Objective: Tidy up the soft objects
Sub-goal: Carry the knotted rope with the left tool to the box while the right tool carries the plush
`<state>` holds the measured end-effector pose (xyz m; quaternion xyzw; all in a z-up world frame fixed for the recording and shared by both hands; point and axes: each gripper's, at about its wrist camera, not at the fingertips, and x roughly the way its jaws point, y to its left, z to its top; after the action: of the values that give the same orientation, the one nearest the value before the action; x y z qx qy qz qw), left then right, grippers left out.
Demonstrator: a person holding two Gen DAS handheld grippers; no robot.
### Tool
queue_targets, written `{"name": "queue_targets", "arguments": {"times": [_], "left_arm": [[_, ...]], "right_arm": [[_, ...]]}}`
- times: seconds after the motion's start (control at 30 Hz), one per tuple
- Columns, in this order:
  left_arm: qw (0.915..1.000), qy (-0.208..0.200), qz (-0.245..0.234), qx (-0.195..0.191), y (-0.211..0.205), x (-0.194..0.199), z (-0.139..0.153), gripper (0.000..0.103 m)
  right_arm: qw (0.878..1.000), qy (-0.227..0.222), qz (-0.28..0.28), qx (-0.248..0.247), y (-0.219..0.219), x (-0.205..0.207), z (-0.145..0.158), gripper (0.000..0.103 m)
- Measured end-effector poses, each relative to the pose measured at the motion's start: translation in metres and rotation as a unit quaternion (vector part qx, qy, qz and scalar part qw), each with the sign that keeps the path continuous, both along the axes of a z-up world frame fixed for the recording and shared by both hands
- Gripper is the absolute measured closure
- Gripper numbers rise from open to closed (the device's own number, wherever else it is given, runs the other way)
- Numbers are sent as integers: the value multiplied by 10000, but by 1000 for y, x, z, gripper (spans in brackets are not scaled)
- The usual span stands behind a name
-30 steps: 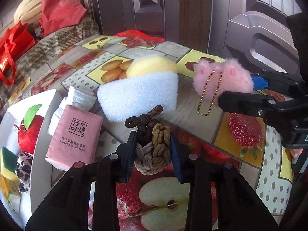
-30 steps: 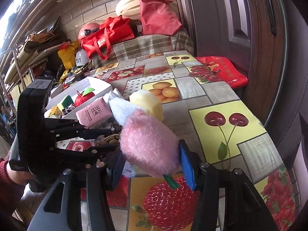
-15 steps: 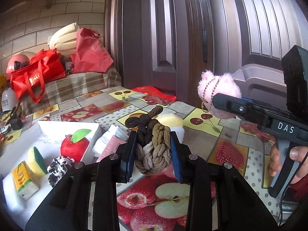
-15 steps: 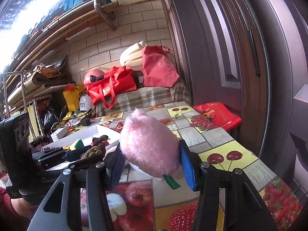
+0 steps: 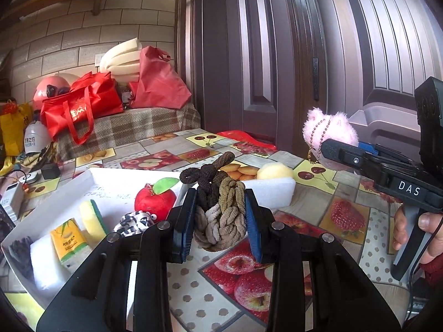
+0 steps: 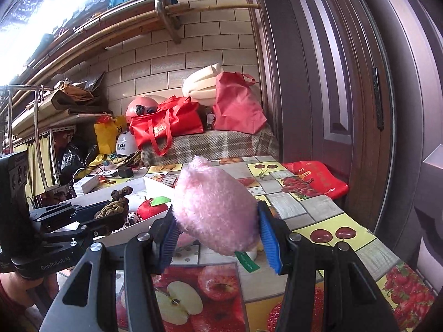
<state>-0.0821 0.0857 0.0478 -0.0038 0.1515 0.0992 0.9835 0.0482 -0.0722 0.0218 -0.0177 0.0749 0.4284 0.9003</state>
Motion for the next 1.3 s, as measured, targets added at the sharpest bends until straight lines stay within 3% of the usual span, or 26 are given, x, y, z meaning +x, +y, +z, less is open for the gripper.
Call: {"name": "queue_targets", "arguments": {"times": [0.27, 0.57, 0.93, 1.3], "left_arm": [[9996, -20, 244, 137, 12, -18, -2, 71], [9983, -165, 542, -107, 36, -34, -1, 71], [9968, -197, 764, -125, 48, -42, -1, 71], [9911, -272, 1297, -104, 74, -57, -2, 71]], "right_arm": [[9998, -108, 124, -69, 19, -13, 0, 49], [9988, -167, 369, -262, 43, -26, -2, 49], [9967, -112, 658, -472, 68, -37, -5, 49], [9928, 7, 985, -687, 100, -48, -11, 49]]}}
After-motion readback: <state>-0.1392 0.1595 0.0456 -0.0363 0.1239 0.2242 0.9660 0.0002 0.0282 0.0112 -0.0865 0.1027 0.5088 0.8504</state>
